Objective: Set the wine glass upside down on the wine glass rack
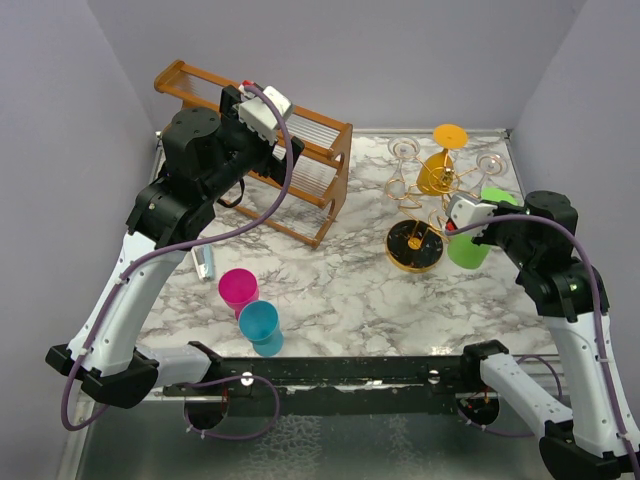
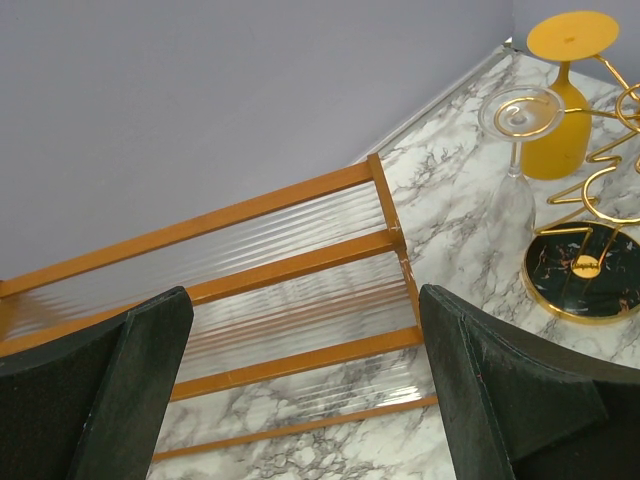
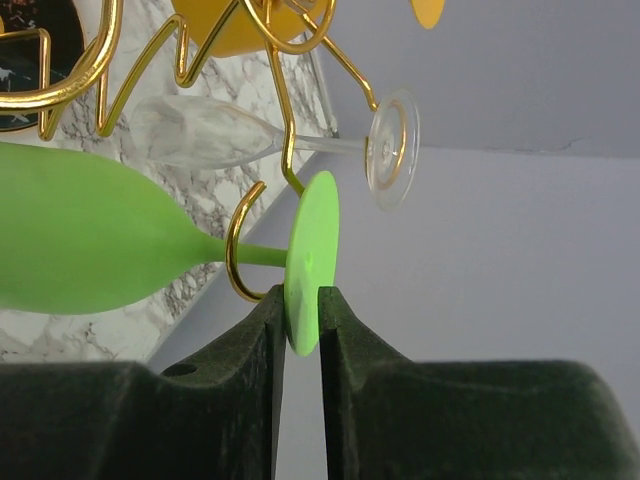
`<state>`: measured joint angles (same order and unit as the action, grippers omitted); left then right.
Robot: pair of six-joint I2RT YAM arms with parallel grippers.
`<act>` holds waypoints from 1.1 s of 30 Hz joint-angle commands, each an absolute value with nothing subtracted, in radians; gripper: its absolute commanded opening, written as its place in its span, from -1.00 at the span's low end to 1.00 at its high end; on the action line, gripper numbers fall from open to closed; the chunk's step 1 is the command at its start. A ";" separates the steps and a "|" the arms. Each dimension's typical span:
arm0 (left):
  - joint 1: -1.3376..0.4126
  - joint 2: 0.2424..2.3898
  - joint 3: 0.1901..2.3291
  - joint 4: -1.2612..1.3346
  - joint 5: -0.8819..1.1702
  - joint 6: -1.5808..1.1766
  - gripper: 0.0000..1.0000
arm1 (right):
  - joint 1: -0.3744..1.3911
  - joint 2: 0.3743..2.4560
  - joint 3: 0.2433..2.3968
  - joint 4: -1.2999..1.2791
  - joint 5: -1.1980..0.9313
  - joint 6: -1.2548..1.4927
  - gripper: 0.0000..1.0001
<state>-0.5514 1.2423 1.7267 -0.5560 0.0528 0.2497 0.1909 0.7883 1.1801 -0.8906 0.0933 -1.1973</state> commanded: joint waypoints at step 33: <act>-0.546 1.232 1.724 -0.542 0.077 0.283 0.98 | 0.170 0.776 1.180 -0.930 0.144 -1.184 -0.29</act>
<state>-0.5507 1.2423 1.7267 -0.5556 0.0563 0.2714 0.1749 0.7841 1.1702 -0.9211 0.1169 -1.1973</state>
